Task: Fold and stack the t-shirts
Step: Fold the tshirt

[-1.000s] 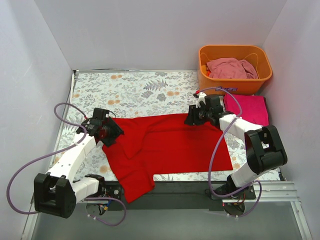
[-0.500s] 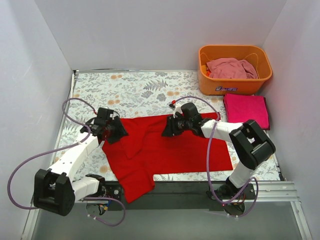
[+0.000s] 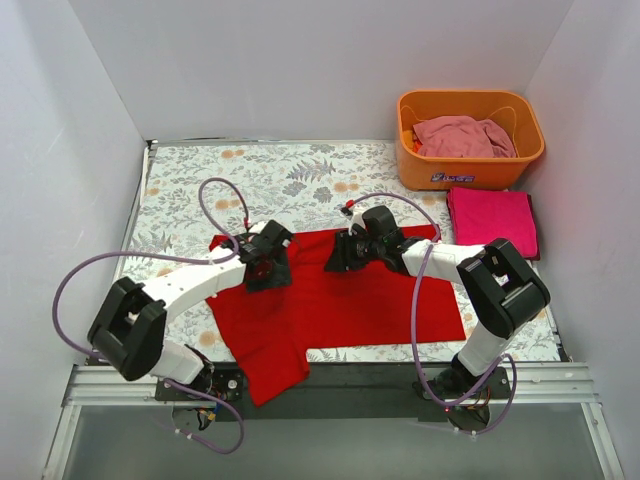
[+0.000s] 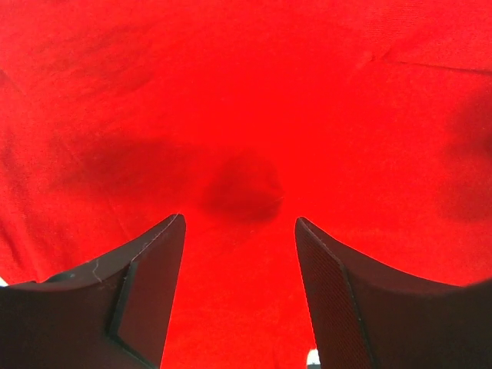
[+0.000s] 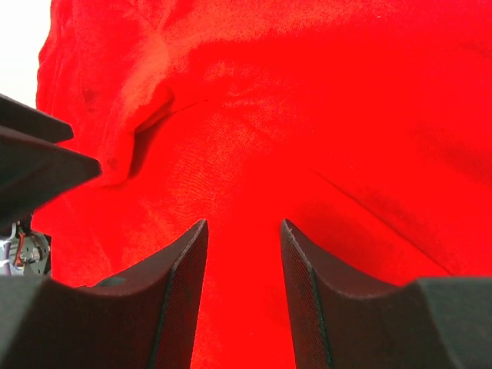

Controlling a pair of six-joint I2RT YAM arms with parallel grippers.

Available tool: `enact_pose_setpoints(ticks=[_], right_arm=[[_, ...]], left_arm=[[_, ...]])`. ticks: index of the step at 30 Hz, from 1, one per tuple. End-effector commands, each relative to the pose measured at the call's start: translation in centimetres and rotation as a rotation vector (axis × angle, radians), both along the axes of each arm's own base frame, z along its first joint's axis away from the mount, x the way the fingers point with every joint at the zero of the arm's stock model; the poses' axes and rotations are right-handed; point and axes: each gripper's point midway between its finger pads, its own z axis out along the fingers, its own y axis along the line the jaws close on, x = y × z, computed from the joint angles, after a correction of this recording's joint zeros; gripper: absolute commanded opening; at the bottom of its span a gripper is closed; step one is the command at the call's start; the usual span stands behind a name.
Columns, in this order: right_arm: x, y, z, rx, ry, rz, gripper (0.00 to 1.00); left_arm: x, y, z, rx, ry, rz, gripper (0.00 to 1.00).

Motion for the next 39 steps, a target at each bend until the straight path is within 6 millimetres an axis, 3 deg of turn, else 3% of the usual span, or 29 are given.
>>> enact_pose_setpoints(ticks=[1, 5, 9, 15, 21, 30, 39], right_arm=[[0.5, 0.4, 1.5, 0.037, -0.049, -0.004, 0.5], [0.6, 0.5, 1.5, 0.037, -0.05, 0.001, 0.5], [0.6, 0.7, 1.5, 0.039, -0.05, 0.007, 0.5], [0.3, 1.2, 1.4, 0.044, -0.042, 0.021, 0.5], [0.2, 2.5, 2.1, 0.068, -0.052, 0.055, 0.49], [-0.2, 6.4, 3.3, 0.116, -0.082, 0.129, 0.46], [-0.7, 8.9, 2.6, 0.137, -0.069, 0.183, 0.41]], left_arm=[[1.4, 0.3, 1.3, 0.139, -0.082, 0.043, 0.58], [1.1, -0.7, 0.8, 0.183, -0.083, 0.015, 0.59], [1.1, -0.2, -0.2, 0.264, -0.07, 0.025, 0.57], [1.9, 0.3, -1.0, 0.326, -0.081, 0.038, 0.45], [2.8, 0.6, 0.4, 0.35, -0.127, 0.038, 0.29], [4.2, 2.9, 1.0, 0.365, -0.141, 0.037, 0.31], [6.1, 4.4, 1.2, 0.304, -0.142, 0.053, 0.36]])
